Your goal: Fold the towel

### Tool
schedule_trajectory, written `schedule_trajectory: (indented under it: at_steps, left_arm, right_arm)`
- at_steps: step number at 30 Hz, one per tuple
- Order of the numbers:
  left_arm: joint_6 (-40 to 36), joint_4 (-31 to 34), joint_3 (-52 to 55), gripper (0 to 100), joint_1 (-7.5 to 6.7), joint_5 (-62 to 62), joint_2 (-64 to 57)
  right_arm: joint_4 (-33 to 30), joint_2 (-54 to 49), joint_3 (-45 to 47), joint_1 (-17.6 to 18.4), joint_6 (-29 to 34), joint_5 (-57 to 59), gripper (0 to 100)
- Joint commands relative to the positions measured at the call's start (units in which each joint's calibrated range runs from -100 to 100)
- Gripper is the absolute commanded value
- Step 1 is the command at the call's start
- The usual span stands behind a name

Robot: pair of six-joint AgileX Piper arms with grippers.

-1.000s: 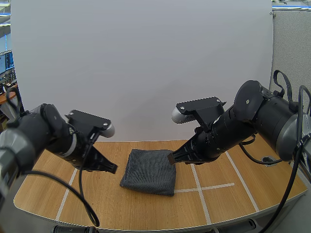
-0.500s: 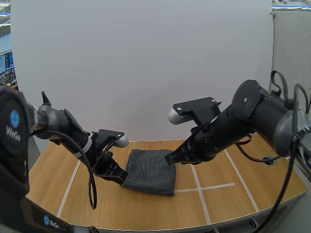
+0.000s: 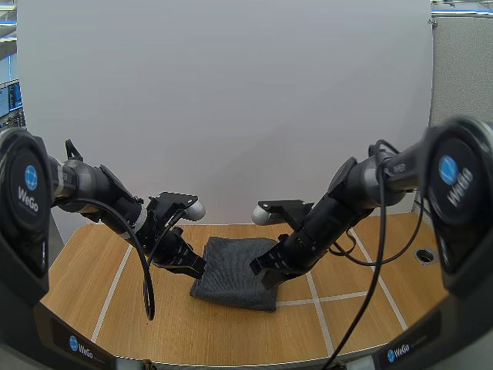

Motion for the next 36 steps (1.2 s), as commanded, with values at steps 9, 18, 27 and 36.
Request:
schedule_trajectory:
  at_steps: [9,18,27,36]
  left_arm:
    - [6.1,-8.0,-0.7,0,-0.16,4.5,10.5]
    - [8.1,-7.6,-0.7,0,-0.16,4.0,17.2]
    - [8.1,-5.6,-0.7,0,-0.16,-11.1,25.3]
    - [8.1,-5.9,-0.7,0,-0.16,-13.6,25.5]
  right_arm:
    - [1.6,6.9,0.0,0.1,-4.2,-7.1,0]
    - [3.9,9.6,0.0,0.1,-5.3,-8.8,0]
    - [3.9,10.0,0.0,0.1,-5.7,-11.0,0]
    - [3.9,15.1,0.0,0.1,-6.3,-14.2,0]
